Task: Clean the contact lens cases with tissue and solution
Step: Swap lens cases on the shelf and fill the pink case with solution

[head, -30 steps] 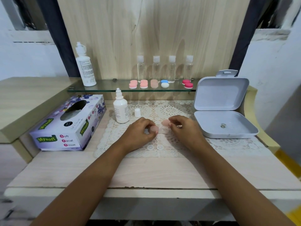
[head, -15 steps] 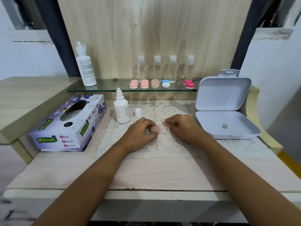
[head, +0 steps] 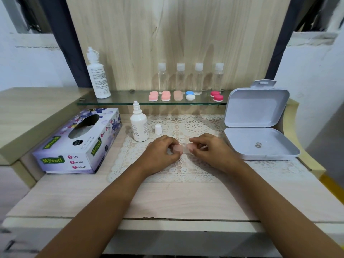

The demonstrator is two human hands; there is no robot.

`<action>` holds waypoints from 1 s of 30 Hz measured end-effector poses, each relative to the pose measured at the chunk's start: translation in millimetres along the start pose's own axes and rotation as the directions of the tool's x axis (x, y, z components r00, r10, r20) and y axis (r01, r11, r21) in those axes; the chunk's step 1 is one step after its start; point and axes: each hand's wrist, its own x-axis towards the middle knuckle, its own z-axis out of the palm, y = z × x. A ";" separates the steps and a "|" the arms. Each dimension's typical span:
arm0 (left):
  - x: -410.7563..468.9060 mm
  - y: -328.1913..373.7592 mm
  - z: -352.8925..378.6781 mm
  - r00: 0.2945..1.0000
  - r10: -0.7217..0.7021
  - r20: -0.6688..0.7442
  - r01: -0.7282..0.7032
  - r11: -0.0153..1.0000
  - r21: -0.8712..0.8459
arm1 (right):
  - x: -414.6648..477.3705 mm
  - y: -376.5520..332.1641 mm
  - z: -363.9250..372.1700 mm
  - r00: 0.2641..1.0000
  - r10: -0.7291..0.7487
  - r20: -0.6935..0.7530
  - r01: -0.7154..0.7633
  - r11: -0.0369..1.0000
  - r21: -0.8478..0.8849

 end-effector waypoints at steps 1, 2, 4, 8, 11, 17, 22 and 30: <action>0.0 -0.1 0.0 1.000 0.002 0.000 -0.002 1.000 -0.001 | 0.4 0.1 1.5 1.000 -0.010 0.001 0.010 1.000 -0.022; 0.0 -0.4 -0.1 1.000 0.005 0.001 -0.005 1.000 -0.003 | 0.9 -0.3 2.7 1.000 -0.018 -0.001 0.018 0.999 -0.035; -0.1 -1.3 -0.3 1.000 0.016 0.007 -0.016 1.000 -0.004 | 1.8 -1.3 3.9 1.000 -0.028 0.004 0.028 0.997 -0.068; 0.8 -1.5 -0.8 1.000 0.025 0.015 -0.025 1.000 0.004 | 4.4 -5.9 1.9 0.997 -0.051 0.050 0.059 0.984 -0.166; 1.5 -0.9 -1.1 0.999 0.027 0.018 -0.027 0.999 0.022 | 6.5 -7.0 0.8 0.998 -0.032 0.062 0.044 0.979 -0.198; 0.8 0.3 -1.7 0.999 0.033 0.017 -0.034 0.999 0.037 | 7.6 -5.5 4.5 0.999 0.030 0.021 -0.026 0.984 -0.175; 1.9 -0.2 -1.2 1.000 0.020 0.014 -0.021 0.999 0.036 | 4.8 0.4 2.9 0.999 0.025 0.029 -0.021 0.990 -0.140; 1.2 0.0 -0.9 1.000 0.026 0.008 -0.026 0.999 0.028 | 1.5 -4.9 -0.9 0.994 -0.095 0.061 0.104 0.980 -0.168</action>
